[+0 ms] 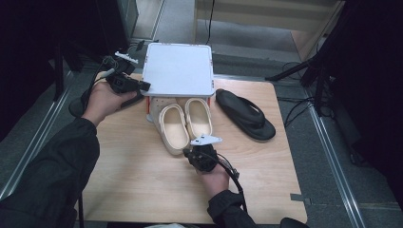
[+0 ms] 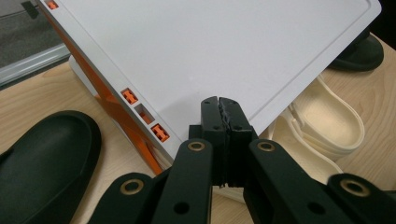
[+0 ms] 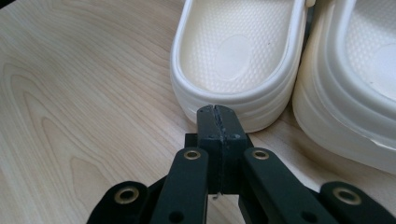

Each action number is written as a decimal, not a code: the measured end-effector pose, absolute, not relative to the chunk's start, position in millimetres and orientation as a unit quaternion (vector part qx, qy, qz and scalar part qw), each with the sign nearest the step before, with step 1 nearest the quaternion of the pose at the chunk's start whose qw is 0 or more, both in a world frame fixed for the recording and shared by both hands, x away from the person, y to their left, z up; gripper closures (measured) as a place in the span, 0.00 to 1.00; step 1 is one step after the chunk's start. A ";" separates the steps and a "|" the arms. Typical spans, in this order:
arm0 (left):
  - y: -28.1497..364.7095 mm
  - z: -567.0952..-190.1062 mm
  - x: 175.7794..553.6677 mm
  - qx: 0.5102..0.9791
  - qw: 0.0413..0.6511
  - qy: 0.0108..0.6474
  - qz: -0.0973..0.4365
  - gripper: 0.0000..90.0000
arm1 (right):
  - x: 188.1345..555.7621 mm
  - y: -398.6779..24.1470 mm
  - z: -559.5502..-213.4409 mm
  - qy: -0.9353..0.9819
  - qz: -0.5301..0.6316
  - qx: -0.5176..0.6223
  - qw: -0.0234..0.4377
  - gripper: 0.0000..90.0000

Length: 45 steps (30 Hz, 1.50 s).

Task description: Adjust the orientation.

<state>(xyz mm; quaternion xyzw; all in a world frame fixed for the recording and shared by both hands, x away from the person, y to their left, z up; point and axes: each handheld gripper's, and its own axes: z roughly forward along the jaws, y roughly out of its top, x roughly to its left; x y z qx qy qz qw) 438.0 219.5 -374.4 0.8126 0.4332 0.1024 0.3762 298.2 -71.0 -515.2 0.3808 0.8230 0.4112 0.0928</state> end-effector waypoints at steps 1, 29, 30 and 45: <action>219.6 -374.5 437.8 0.812 0.377 0.433 0.103 1.00 | 299.4 -70.1 -516.4 0.824 0.408 0.382 0.092 1.00; 220.0 -375.4 437.3 0.808 0.381 0.438 0.102 1.00 | 313.4 -41.4 -512.2 0.817 0.415 0.388 0.097 1.00; 220.0 -375.1 437.3 0.809 0.379 0.437 0.100 1.00 | 314.7 -40.0 -511.3 0.816 0.416 0.390 0.096 1.00; 220.0 -375.1 437.5 0.808 0.380 0.439 0.101 1.00 | 343.3 -23.7 -505.6 0.807 0.410 0.416 0.090 1.00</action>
